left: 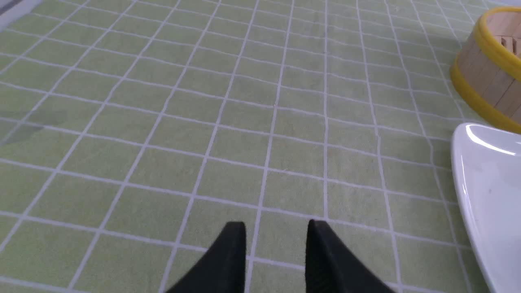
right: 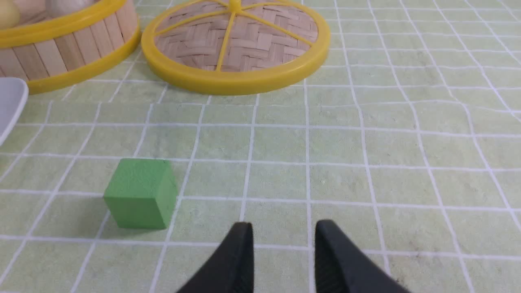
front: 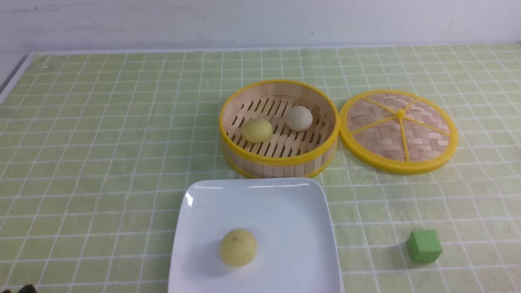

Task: Put the steamed buns into the plate on the green tablecloth.
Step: 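Reach toward a bun in the bamboo steamer with the right gripper, then move the steamed bun from the bamboo steamer onto the white plate with the right gripper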

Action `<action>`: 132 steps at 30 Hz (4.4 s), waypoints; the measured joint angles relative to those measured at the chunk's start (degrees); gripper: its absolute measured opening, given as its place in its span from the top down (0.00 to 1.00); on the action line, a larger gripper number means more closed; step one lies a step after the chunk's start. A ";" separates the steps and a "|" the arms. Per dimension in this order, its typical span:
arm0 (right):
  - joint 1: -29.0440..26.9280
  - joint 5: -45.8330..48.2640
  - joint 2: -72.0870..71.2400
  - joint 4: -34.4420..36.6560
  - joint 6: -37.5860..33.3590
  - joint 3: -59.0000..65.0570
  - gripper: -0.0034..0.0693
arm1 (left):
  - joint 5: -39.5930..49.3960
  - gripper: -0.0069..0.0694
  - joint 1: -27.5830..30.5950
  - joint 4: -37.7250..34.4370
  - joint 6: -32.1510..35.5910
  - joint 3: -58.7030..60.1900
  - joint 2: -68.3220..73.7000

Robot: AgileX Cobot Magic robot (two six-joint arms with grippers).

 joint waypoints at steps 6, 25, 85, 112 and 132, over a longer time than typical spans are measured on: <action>0.00 0.00 0.00 0.00 0.00 0.00 0.62 | 0.00 0.59 0.00 0.00 0.00 0.00 0.00; 0.00 0.00 0.00 0.00 0.00 0.00 0.62 | 0.00 0.59 0.00 0.00 0.00 0.00 0.00; 0.00 34.28 44.76 17.99 3.03 -36.06 0.96 | 37.56 0.91 0.06 -23.25 6.36 -35.62 38.63; 16.65 19.56 119.66 20.49 -17.14 -103.42 0.43 | 33.58 0.77 0.06 -22.84 10.30 -37.54 51.87; 21.41 35.59 113.30 13.58 -7.45 -108.89 0.92 | 33.30 0.68 0.06 -22.55 10.13 -37.54 51.92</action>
